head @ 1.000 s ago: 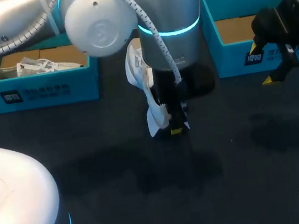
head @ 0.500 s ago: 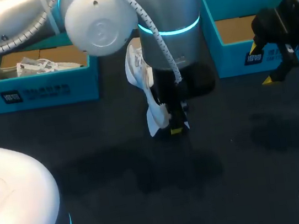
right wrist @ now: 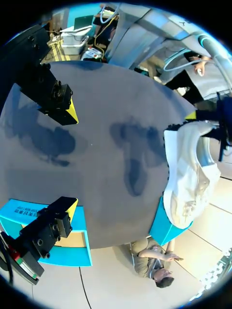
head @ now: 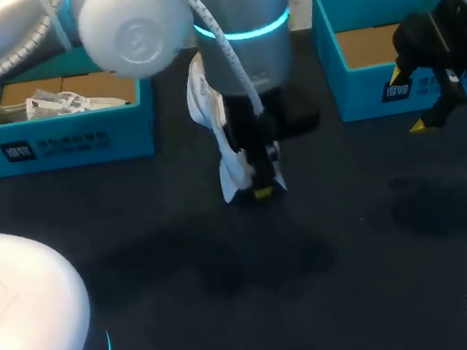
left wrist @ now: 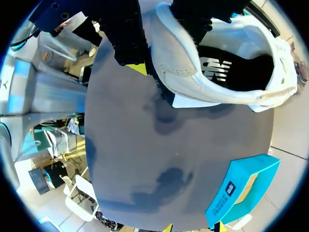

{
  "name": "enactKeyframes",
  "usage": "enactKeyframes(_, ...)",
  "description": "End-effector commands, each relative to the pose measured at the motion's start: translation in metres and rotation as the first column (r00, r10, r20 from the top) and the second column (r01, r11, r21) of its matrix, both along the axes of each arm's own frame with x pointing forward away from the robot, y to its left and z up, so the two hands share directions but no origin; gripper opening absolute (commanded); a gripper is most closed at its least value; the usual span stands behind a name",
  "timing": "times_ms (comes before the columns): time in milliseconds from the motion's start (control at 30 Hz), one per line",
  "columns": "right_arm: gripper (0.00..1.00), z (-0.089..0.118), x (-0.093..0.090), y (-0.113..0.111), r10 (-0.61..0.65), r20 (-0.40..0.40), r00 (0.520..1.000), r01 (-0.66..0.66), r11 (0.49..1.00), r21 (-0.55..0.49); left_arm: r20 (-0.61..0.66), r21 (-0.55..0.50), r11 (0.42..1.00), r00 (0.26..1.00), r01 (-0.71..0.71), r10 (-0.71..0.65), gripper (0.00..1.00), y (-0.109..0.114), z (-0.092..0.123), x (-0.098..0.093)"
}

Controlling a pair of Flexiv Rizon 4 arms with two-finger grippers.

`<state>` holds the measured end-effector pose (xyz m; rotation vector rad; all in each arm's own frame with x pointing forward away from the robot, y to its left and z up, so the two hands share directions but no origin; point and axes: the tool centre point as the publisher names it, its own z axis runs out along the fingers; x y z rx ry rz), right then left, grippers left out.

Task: Take the shoe out of the shoebox, open the shoe tongue, remove and reinsert the insole, then place the shoe into the shoebox

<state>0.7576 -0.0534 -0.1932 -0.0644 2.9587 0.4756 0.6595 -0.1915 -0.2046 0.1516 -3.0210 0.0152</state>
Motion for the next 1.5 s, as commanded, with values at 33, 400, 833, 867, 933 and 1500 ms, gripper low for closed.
enactKeyframes(33,1.00,-0.001,0.000,0.000,-0.001,0.000,1.000,0.001,1.000,-0.001,-0.032,-0.036,0.999,0.999,0.016,-0.017,0.00,0.026,0.010,0.019)
enactKeyframes(400,1.00,-0.001,0.000,0.000,-0.001,0.000,1.000,0.001,1.000,-0.001,-0.032,-0.047,0.990,0.991,0.129,-0.131,0.00,0.091,0.022,0.068)
enactKeyframes(833,1.00,-0.001,0.000,0.000,-0.001,0.000,1.000,0.001,1.000,-0.001,-0.028,-0.055,0.976,0.977,0.212,-0.214,0.00,0.177,0.027,0.131)
enactKeyframes(867,1.00,-0.001,0.000,0.000,-0.001,0.000,1.000,0.001,1.000,-0.001,-0.030,-0.057,0.975,0.975,0.217,-0.219,0.00,0.183,0.027,0.135)
enactKeyframes(933,1.00,-0.001,0.000,0.000,-0.001,0.000,1.000,0.001,1.000,-0.001,-0.024,-0.054,0.969,0.970,0.239,-0.241,0.00,0.195,0.027,0.144)
enactKeyframes(1500,1.00,-0.001,0.000,0.000,-0.001,0.000,1.000,0.001,1.000,-0.001,-0.025,-0.021,0.953,0.953,0.302,-0.303,0.00,0.302,0.020,0.211)
